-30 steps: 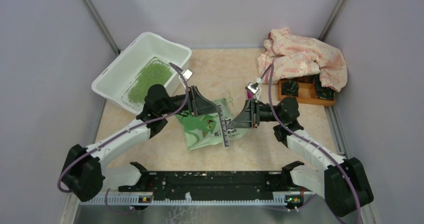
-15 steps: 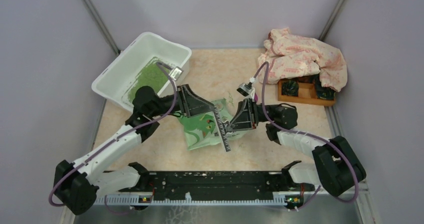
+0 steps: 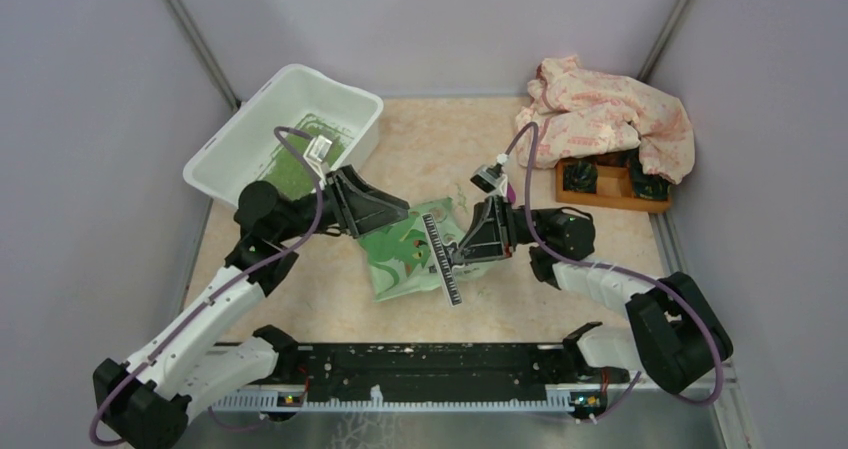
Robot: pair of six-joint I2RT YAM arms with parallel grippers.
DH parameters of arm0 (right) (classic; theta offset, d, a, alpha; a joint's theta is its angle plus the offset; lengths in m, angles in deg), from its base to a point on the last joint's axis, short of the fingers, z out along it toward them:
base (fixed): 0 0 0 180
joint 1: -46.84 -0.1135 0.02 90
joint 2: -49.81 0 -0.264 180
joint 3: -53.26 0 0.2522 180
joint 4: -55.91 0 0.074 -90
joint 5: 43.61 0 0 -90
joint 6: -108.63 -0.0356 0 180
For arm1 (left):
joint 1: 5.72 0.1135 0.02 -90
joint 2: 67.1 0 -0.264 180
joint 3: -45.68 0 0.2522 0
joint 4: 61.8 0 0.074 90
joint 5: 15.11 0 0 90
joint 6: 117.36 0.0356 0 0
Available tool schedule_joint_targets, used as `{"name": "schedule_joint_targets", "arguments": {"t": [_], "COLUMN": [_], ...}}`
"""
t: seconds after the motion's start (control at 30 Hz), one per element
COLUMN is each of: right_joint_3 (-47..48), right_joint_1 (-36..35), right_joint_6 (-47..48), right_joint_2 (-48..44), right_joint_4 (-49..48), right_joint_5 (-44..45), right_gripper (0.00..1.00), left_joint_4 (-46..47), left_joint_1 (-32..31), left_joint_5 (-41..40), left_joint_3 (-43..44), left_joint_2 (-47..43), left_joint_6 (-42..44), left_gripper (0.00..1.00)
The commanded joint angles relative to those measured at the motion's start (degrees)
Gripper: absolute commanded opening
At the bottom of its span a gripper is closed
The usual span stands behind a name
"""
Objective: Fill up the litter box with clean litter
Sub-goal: Pick up the clamp at the center of the board.
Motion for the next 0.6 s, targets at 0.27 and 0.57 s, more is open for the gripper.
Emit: {"name": "schedule_joint_targets", "arguments": {"t": [0.27,0.57], "right_joint_3": [8.56,6.46], "right_joint_1": [1.4,16.13], "right_joint_6": [48.68,59.44], "right_joint_2": [-14.24,-19.3], "right_joint_4": [61.21,91.7], "right_joint_5": [5.31,12.62], "right_gripper": [0.0,0.0], "left_joint_4": [-19.79,-29.85], "left_joint_1": [0.36,-2.08], "left_joint_5": [-2.1,-5.27], "left_joint_3": [0.8,1.11], "left_joint_2": [-2.02,-1.72], "left_joint_6": [9.68,13.16], "left_gripper": [0.69,0.64]}}
